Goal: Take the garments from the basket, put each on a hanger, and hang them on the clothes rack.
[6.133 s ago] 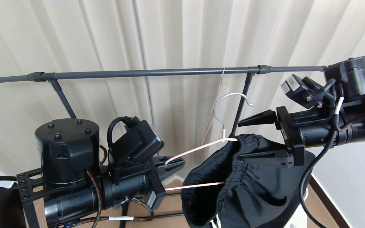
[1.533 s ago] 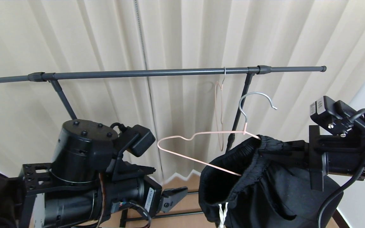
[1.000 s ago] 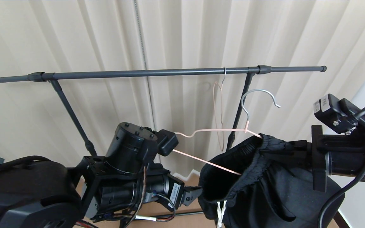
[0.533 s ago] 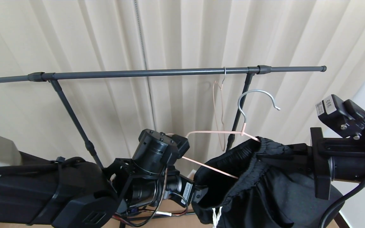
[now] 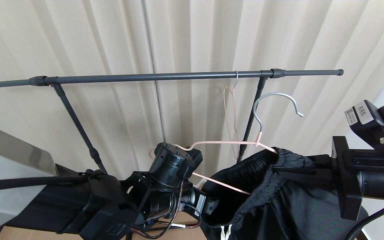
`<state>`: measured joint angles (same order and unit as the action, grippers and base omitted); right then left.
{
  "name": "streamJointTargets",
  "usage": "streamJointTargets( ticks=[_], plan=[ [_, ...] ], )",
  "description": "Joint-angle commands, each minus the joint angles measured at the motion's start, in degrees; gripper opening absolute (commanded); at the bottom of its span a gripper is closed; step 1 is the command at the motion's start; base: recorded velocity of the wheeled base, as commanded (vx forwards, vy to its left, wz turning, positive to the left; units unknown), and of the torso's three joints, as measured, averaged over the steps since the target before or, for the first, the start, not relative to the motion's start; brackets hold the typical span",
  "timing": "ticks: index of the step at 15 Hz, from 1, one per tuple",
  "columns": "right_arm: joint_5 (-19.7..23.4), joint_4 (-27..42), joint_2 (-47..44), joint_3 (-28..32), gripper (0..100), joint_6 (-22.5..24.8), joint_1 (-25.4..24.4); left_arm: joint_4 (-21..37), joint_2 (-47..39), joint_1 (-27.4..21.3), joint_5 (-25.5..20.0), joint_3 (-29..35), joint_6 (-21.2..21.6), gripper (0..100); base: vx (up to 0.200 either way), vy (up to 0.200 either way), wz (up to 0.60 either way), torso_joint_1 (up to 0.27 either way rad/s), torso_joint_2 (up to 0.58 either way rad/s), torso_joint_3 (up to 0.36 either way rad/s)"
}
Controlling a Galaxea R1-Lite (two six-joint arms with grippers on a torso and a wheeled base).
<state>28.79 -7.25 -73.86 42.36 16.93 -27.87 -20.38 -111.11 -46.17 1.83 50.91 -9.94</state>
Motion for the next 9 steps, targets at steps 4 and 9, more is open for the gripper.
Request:
streamJointTargets(
  ticks=[4, 9],
  plan=[
    [0.0, 0.0, 0.1, -0.2, 0, 0.0, -0.1, -0.3, -0.4, -0.1, 0.8, -0.5, -0.2, 0, 0.000, 0.000, 0.00, 0.000, 0.00, 0.000],
    [0.0, 0.0, -0.3, -0.5, 0, 0.0, -0.1, -0.4, 2.6, 0.1, 2.8, -2.2, -0.3, 0, 0.000, 0.000, 0.00, 0.000, 0.00, 0.000]
  ],
)
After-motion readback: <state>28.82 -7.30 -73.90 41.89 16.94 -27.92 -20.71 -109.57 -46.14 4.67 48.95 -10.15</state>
